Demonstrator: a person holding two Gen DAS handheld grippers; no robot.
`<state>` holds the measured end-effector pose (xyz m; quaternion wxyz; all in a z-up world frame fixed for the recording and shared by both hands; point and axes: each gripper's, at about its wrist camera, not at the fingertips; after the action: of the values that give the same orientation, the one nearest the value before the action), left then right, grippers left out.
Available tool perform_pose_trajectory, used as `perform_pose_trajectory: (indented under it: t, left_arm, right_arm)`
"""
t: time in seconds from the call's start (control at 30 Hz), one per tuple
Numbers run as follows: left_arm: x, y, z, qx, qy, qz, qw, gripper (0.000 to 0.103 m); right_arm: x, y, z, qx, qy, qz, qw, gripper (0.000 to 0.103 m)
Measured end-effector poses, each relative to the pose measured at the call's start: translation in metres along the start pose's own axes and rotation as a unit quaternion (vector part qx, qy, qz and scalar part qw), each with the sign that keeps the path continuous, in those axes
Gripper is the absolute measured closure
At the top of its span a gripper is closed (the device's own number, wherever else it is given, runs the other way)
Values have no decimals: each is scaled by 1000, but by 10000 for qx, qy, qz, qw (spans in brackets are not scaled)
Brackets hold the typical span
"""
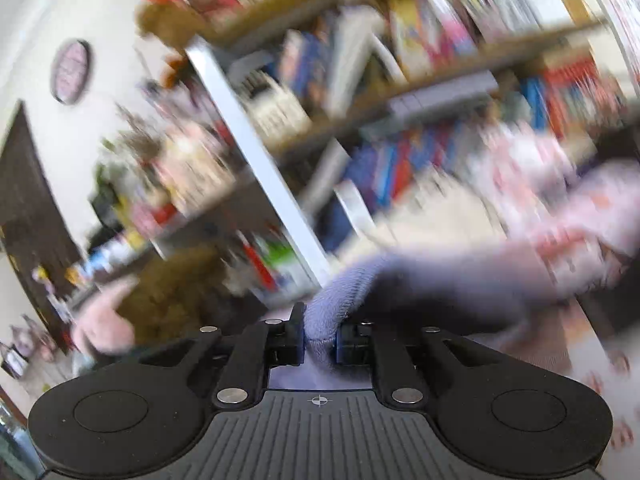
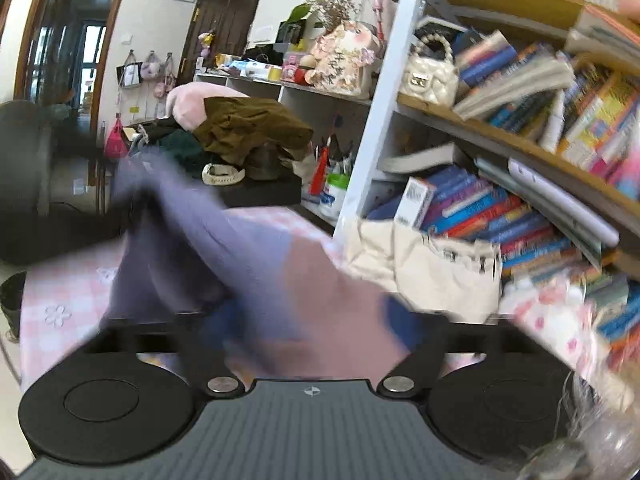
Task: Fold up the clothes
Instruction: 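Lift the sweater high with both tools, shaking it open in the air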
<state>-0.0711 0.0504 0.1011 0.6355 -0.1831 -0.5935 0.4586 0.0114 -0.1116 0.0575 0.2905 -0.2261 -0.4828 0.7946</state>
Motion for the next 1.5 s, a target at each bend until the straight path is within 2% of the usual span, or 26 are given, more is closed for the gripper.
perform_pose_trajectory:
  t: [0.03, 0.17, 0.23, 0.3, 0.43, 0.57, 0.73, 0.83, 0.87, 0.9, 0.93, 0.97, 1.07, 1.23, 1.3, 1.33, 1.43, 1.5]
  left_arm:
    - [10, -8, 4, -137, -87, 50, 9999, 90]
    - [38, -37, 19, -644, -328, 190, 9972, 90]
    - [43, -49, 22, -752, -355, 213, 9963, 90]
    - [46, -53, 21, -760, -398, 186, 9961, 90]
    - [51, -62, 21, -777, -483, 132, 9957, 90]
    - [57, -62, 22, -735, -551, 162, 9956, 90]
    - [64, -55, 25, -648, -560, 275, 9959, 90]
    - [68, -51, 25, -610, -554, 332, 9960, 90]
    - [69, -50, 25, -596, -555, 360, 9960, 90]
    - [72, -49, 26, -582, -557, 391, 9960, 90]
    - [74, -47, 26, -567, -556, 433, 9959, 90]
    - [77, -45, 27, -554, -560, 493, 9957, 90]
    - [89, -39, 31, -532, -671, 670, 9941, 90]
    - [112, -30, 43, -632, -804, 1009, 9896, 90]
    - [123, -28, 54, -928, -753, 1274, 9846, 90]
    - [131, -24, 64, -1242, -645, 1559, 9778, 90]
    - [152, -10, 89, -2131, -391, 2427, 9456, 90]
    - [164, -5, 101, -2496, -323, 2848, 9250, 90]
  right_arm:
    - [-2, 9, -2, 210, -58, -31, 9998, 13]
    - [3, 45, -19, 773, 290, 560, 9950, 13]
    - [8, 56, -25, 808, 370, 778, 9930, 15]
    - [14, 59, -32, 735, 453, 868, 9925, 16]
    - [21, 57, -39, 574, 908, 1106, 9880, 24]
    - [12, 61, -24, 463, 1128, 1067, 9868, 24]
    - [-13, 65, -43, 924, 1522, 592, 9822, 24]
    - [-16, 56, -62, 782, 1581, 614, 9824, 24]
    - [-15, 52, -68, 751, 1516, 640, 9835, 26]
    - [-15, 48, -72, 732, 1429, 659, 9848, 34]
    - [-15, 45, -77, 712, 1341, 678, 9861, 61]
    - [-15, 41, -82, 692, 1253, 698, 9872, 96]
    - [-19, 30, -69, 441, 1087, 477, 9920, 96]
    - [-33, -7, 6, -583, 1312, 241, 9894, 96]
    - [-39, -31, 50, -1114, 1346, 180, 9845, 96]
    - [-41, -42, 69, -1327, 1366, 219, 9815, 96]
    - [-36, -71, 131, -2052, 1230, 544, 9694, 96]
    - [-26, -86, 170, -2517, 1030, 832, 9587, 96]
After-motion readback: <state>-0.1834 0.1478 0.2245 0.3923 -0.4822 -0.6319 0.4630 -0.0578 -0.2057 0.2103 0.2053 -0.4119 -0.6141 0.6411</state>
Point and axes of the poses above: each gripper's, at about its wrist camera, not at the fingertips, and z roughly against the way its jaws point, x to its left, y to its underside, and after that the axes turned 8 degrees about -z, right-handed
